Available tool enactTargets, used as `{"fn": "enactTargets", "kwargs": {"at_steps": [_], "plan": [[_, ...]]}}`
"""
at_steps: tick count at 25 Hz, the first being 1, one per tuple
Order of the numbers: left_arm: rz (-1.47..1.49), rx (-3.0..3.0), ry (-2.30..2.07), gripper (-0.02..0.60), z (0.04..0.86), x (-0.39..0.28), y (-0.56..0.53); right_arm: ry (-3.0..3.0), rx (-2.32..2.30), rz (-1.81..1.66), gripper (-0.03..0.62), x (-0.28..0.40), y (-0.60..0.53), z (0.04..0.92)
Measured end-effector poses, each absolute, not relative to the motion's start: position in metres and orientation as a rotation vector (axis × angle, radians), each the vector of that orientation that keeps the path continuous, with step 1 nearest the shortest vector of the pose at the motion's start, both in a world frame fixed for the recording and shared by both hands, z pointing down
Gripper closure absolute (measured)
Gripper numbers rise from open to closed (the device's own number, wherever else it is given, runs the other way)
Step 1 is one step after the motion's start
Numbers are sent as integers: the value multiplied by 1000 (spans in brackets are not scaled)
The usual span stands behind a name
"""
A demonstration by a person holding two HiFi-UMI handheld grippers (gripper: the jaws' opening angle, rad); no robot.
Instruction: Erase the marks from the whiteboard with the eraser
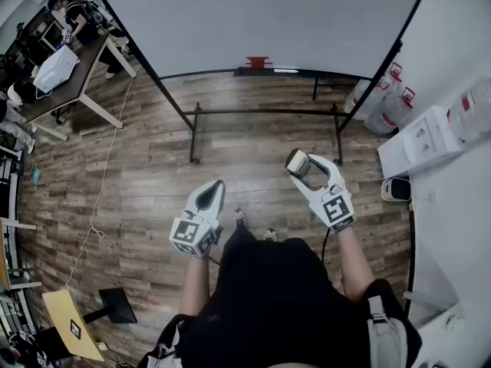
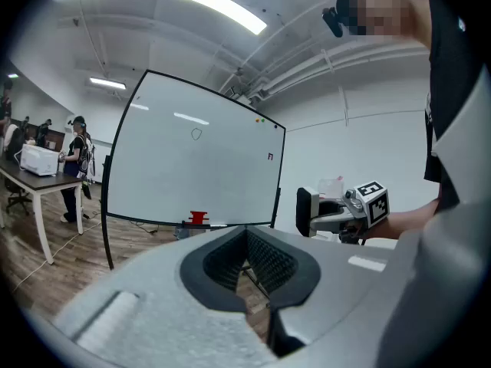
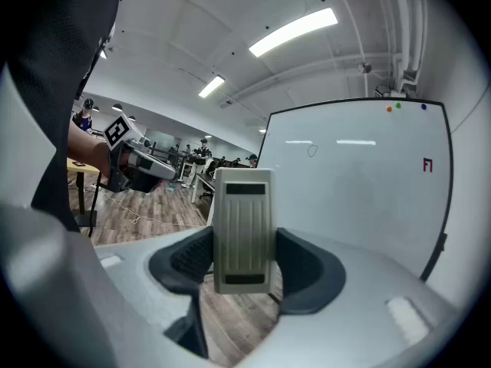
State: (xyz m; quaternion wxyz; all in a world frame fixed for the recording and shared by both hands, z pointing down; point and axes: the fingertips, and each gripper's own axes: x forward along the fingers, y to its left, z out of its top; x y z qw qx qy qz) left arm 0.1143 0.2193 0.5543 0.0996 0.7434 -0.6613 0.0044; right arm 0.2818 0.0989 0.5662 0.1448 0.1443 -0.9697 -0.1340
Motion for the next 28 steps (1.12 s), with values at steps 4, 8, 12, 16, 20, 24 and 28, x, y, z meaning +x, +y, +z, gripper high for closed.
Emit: {"fn": "enactTargets", "kwargs": {"at_steps": [4, 8, 12, 16, 20, 24, 28], "plan": [[11, 2185, -1957, 572, 555, 110, 221, -2794, 414, -365, 341, 277, 101, 567], [12, 2194, -1955, 572, 557, 108, 223, -2793, 407, -365, 341, 274, 104, 567], [13, 2195, -1955, 572, 557, 106, 224, -2815, 391, -348, 341, 272, 106, 564], [19, 2200, -1951, 572, 557, 107, 226, -2829, 375, -327, 341, 269, 110, 562], [24, 2201, -1951, 572, 558, 105, 228, -2806, 364, -366, 341, 263, 111, 562], [25, 2194, -1944, 572, 560, 100, 228, -2798, 350, -397, 341, 253, 109, 558], [8, 2192, -1924, 572, 564, 86, 219, -2793, 362, -389, 341, 239, 100, 560]]}}
